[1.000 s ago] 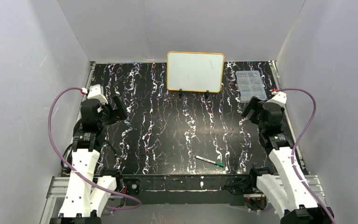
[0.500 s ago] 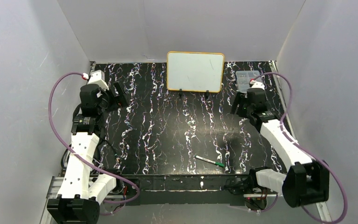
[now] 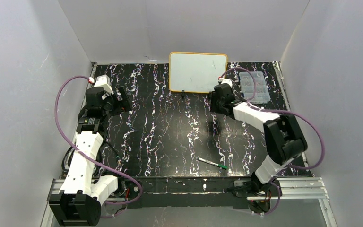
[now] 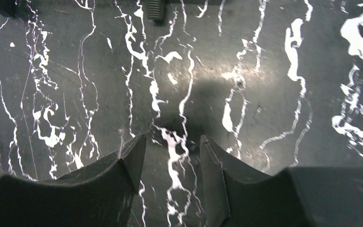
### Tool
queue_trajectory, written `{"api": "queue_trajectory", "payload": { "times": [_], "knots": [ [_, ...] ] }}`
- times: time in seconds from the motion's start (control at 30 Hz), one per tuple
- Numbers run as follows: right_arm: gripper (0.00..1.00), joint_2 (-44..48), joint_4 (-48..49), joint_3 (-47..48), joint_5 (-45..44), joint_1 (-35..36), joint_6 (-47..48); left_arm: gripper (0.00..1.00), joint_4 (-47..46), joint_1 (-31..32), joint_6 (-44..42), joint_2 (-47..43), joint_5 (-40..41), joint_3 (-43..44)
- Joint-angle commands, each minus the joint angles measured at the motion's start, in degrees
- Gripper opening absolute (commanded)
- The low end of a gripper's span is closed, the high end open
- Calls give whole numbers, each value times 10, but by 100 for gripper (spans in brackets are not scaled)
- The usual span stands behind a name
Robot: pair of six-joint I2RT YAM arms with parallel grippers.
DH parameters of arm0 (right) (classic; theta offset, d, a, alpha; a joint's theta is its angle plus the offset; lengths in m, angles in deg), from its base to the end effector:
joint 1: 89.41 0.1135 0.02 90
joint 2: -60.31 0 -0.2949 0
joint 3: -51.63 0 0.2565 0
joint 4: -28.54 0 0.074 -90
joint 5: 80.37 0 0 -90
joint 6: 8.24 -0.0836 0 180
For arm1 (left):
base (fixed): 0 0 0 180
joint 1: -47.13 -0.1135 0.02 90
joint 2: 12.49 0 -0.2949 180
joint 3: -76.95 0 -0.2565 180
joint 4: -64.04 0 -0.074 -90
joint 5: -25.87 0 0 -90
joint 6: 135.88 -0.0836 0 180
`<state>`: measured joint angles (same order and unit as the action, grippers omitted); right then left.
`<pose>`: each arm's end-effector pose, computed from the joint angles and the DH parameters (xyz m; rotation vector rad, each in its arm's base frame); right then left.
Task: Write a sentence on the whiteboard
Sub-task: Move the whiteboard stand to the center of the board.
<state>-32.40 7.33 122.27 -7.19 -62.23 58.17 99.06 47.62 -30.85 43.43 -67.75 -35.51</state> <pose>0.3525 0.1538 0.2061 0.0743 2.2882 0.1179 0.2504 -0.0074 0.3469 -0.2104 1.9749 -0.2383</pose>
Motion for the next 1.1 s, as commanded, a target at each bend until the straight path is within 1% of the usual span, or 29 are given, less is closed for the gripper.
{"api": "queue_trajectory", "payload": {
  "times": [0.0, 0.2, 0.37, 0.57, 0.67, 0.87, 0.97, 1.07],
  "knots": [
    [54, -57, 90, 48, -41, 13, 5, 98, 1, -2, -14, -1, -10, 3],
    [53, -133, 136, 85, -54, 15, 26, 98, 1, -2, -18, 6, -19, 6],
    [55, -180, 155, 109, -69, 15, 39, 98, 0, -2, -23, 8, -28, 7],
    [51, -226, 181, 130, -87, 15, 46, 98, 0, -2, -24, 11, -32, 8],
    [47, -251, 174, 155, -93, 15, 49, 98, 0, -2, -24, 14, -32, 9],
    [46, -281, 172, 176, -94, 15, 53, 98, -1, -2, -23, 17, -42, 10],
    [40, -292, 165, 186, -99, 15, 52, 98, -1, -2, -23, 16, -42, 11],
    [29, -294, 161, 185, -106, 15, 48, 98, -1, -2, -24, 17, -41, 12]
  ]
}}
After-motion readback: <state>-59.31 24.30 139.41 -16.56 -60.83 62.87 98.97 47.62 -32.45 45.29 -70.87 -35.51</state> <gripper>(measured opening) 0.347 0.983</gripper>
